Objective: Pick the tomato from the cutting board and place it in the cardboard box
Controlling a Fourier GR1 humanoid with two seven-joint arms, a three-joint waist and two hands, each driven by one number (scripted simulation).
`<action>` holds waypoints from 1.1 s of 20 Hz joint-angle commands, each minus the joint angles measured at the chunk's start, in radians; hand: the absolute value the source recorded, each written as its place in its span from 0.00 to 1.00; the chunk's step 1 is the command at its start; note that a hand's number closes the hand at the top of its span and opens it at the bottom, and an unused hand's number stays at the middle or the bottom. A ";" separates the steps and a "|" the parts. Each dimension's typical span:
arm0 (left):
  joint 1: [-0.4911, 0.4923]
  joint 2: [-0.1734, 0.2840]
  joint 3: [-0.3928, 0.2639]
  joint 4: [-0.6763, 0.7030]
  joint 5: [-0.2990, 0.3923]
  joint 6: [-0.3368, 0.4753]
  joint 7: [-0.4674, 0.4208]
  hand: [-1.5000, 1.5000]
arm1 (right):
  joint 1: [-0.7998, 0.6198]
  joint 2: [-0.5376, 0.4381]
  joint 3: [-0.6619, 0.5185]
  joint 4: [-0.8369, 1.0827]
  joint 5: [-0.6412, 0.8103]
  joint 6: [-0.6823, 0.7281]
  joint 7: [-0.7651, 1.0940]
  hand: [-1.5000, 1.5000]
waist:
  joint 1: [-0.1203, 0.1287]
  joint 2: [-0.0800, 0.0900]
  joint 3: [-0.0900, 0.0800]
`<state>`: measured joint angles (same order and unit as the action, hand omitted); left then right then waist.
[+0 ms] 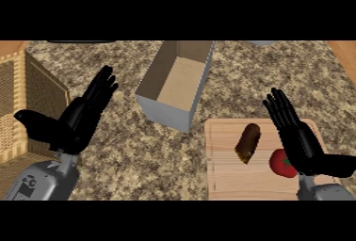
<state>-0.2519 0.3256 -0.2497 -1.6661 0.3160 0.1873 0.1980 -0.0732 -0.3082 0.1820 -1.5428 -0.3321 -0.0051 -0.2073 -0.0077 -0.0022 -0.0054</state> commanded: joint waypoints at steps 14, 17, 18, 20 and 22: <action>0.182 0.274 0.186 0.258 -0.253 0.097 -0.057 0.50 | 0.324 -0.216 -0.178 0.176 0.113 0.093 -0.461 0.00 | -0.008 0.003 0.008; 0.244 0.248 0.186 0.285 -0.275 0.102 -0.153 0.50 | 0.330 -0.265 -0.221 0.284 0.113 0.212 -0.639 0.00 | 0.006 0.003 0.007; 0.206 0.252 0.211 0.317 -0.268 0.083 -0.159 0.50 | 0.323 -0.266 -0.216 0.228 0.169 0.167 -0.640 0.00 | 0.002 0.002 0.006; 0.201 0.225 0.161 0.240 -0.314 0.119 -0.072 0.50 | 0.285 -0.311 -0.247 0.318 0.248 0.122 -0.670 0.00 | 0.008 0.002 0.007; 0.128 0.240 0.195 0.355 -0.295 0.084 -0.106 0.50 | 0.224 -0.389 -0.244 0.309 0.306 0.095 -0.562 0.00 | 0.005 0.006 0.005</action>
<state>-0.0814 0.5608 -0.0709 -1.3720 0.0262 0.2897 0.0926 0.2065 -0.6118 -0.0292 -1.2857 -0.0956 0.1024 -0.7777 -0.0061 0.0006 0.0014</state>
